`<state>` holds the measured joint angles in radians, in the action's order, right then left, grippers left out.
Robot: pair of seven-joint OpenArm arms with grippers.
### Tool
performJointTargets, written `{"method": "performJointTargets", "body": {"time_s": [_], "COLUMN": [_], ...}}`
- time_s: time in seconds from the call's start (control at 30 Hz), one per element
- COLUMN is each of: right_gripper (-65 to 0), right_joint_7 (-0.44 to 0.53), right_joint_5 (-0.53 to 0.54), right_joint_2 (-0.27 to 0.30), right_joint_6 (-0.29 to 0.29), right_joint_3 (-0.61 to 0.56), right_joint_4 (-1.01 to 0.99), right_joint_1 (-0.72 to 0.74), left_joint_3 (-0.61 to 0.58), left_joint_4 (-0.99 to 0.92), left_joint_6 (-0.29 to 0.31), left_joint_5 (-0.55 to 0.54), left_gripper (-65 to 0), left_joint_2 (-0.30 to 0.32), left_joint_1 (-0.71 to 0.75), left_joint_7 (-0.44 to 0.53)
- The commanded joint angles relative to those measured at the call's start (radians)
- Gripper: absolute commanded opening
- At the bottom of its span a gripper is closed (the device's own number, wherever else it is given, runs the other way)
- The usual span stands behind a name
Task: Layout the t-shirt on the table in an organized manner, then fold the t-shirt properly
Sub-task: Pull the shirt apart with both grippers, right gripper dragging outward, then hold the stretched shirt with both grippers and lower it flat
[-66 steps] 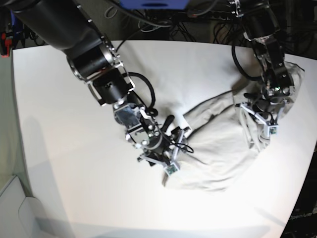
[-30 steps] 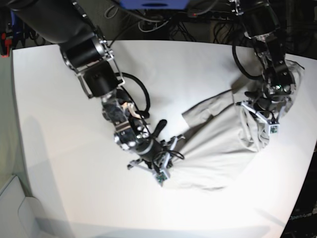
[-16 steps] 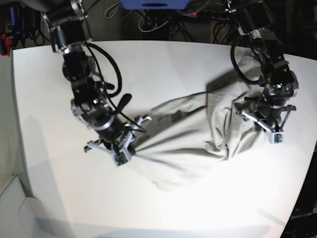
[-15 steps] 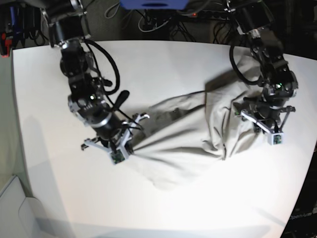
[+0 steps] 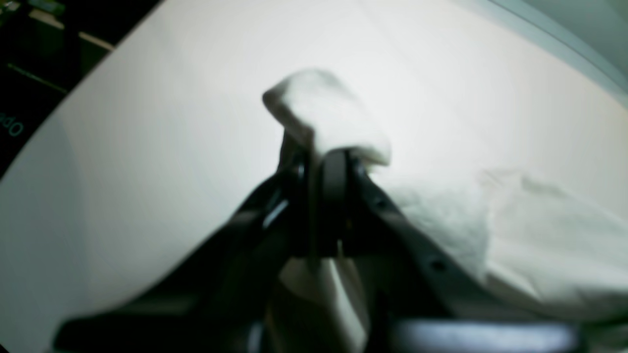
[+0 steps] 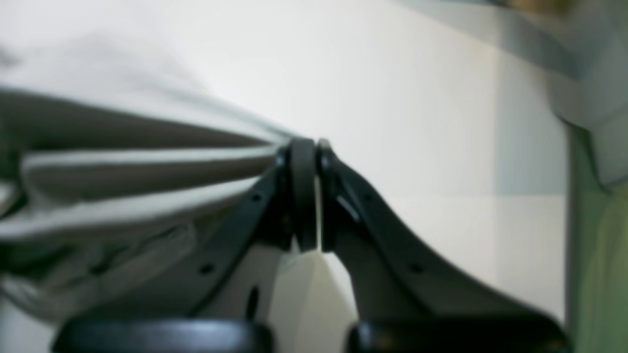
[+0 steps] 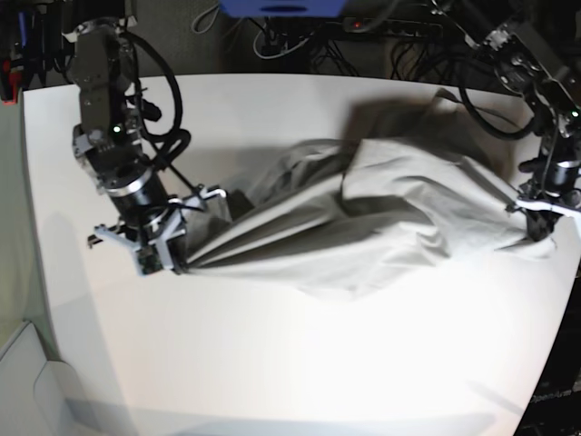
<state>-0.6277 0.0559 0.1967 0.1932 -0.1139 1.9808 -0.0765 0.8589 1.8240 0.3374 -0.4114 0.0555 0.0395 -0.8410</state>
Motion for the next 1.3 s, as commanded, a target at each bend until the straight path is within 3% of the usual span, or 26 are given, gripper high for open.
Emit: {"method": "performJointTargets", "body": {"time_s": [0.0,0.13,0.57,0.7,0.87,1.0,1.13,1.27], "right_gripper": [-65.0,-65.0,-65.0,-65.0,-65.0,-59.2,-55.2,-54.6], "right_joint_7": [0.022,0.022,0.021,0.021,0.021,0.021,0.021,0.021], "right_joint_5": [0.002,0.002,0.002,0.002,0.0,0.0,0.0,0.002], "right_joint_2": [-0.013,-0.049,-0.049,-0.05,-0.049,-0.05,-0.05,-0.05], "right_joint_6": [-0.008,-0.008,-0.008,-0.008,-0.008,-0.008,-0.008,-0.008], "right_joint_3": [0.016,0.078,0.084,0.085,0.127,0.167,0.197,0.214], "right_joint_4": [0.016,0.024,0.015,0.002,-0.001,0.001,0.008,0.008], "right_joint_1": [0.033,0.067,-0.082,-0.15,-0.216,-0.262,-0.283,-0.289], "left_joint_3": [0.01,0.007,0.006,-0.06,-0.135,-0.139,-0.145,-0.181], "left_joint_4": [-0.004,-0.086,-0.231,-0.234,-0.224,-0.221,-0.189,-0.14], "left_joint_6": [0.002,0.002,0.002,0.002,0.002,0.004,0.004,0.004], "left_joint_5": [-0.016,-0.016,-0.007,-0.001,0.009,0.009,-0.002,-0.002], "left_gripper": [-64.8,-64.8,-64.6,-64.5,-64.5,-64.4,-63.8,-57.1], "left_joint_2": [0.028,0.076,0.094,0.131,0.174,0.175,0.174,0.171], "left_joint_1": [-0.01,-0.01,-0.002,0.018,0.033,0.044,0.089,0.132], "left_joint_7": [0.027,0.029,0.022,0.015,-0.07,-0.143,-0.154,-0.154]}}
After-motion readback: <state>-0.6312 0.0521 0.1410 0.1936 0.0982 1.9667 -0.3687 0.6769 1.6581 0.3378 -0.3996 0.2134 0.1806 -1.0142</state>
